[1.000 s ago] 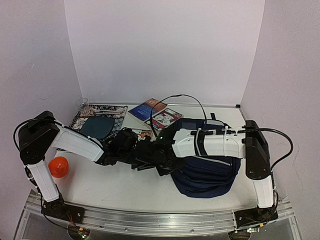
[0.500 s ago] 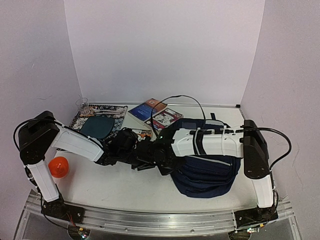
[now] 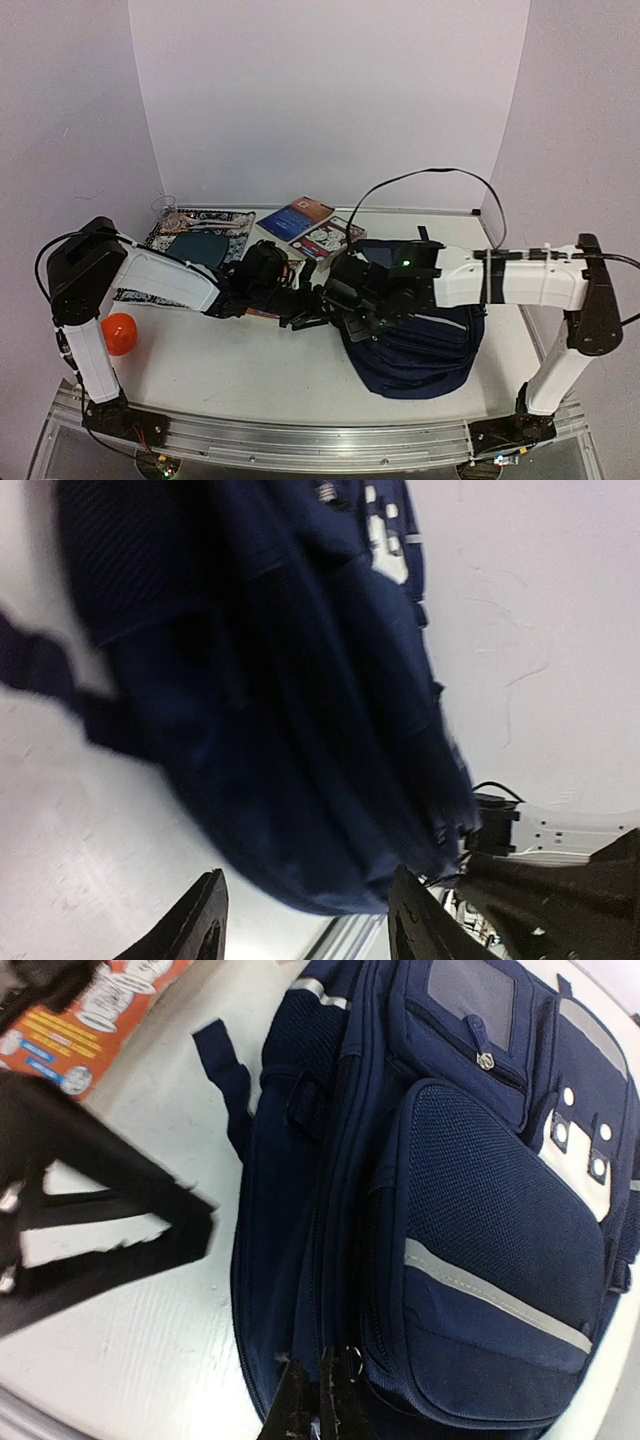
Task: Pack the student bag
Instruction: Pick up the second largest pocket of the bag from the student bag, then pass from the right arm to the left
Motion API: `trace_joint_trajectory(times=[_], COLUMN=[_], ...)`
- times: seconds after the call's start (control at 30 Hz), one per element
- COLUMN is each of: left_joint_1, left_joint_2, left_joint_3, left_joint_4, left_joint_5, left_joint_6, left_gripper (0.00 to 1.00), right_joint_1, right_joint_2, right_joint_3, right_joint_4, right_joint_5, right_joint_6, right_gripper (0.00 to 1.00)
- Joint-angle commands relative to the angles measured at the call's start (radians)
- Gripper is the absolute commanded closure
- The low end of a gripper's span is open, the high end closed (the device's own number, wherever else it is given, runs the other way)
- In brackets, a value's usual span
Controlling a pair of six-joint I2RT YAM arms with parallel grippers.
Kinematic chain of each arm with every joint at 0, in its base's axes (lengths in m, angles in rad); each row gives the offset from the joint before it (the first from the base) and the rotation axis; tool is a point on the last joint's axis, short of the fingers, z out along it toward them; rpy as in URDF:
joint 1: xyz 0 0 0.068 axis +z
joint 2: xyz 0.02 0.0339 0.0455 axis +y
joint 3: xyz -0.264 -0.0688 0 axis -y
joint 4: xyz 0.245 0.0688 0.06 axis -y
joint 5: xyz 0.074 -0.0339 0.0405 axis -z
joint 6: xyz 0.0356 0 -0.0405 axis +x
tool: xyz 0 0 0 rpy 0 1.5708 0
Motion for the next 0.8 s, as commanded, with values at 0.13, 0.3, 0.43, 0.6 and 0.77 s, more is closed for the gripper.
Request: trace_joint_trajectory(times=[0.13, 0.3, 0.43, 0.6, 0.77], left_joint_1=[0.004, -0.006, -0.02, -0.035, -0.034], left_joint_2=[0.083, 0.13, 0.159, 0.202, 0.231], left_joint_3=[0.168, 0.202, 0.203, 0.247, 0.296], left_joint_4=[0.027, 0.027, 0.027, 0.028, 0.029], left_joint_5=[0.127, 0.181, 0.202, 0.244, 0.261], left_joint_6=[-0.121, -0.159, -0.186, -0.197, -0.193], left_gripper=[0.44, 0.43, 0.43, 0.43, 0.61], right_joint_1=[0.014, 0.015, 0.015, 0.015, 0.016], right_joint_2=[-0.153, -0.185, -0.197, -0.186, -0.192], right_joint_3=[-0.156, -0.188, -0.196, -0.182, -0.182], right_joint_4=[0.235, 0.298, 0.326, 0.343, 0.36], right_joint_5=[-0.051, -0.048, -0.046, -0.05, -0.105], right_joint_6=[-0.13, -0.212, -0.262, -0.319, -0.4], right_gripper=[1.0, 1.0, 1.0, 1.0, 1.0])
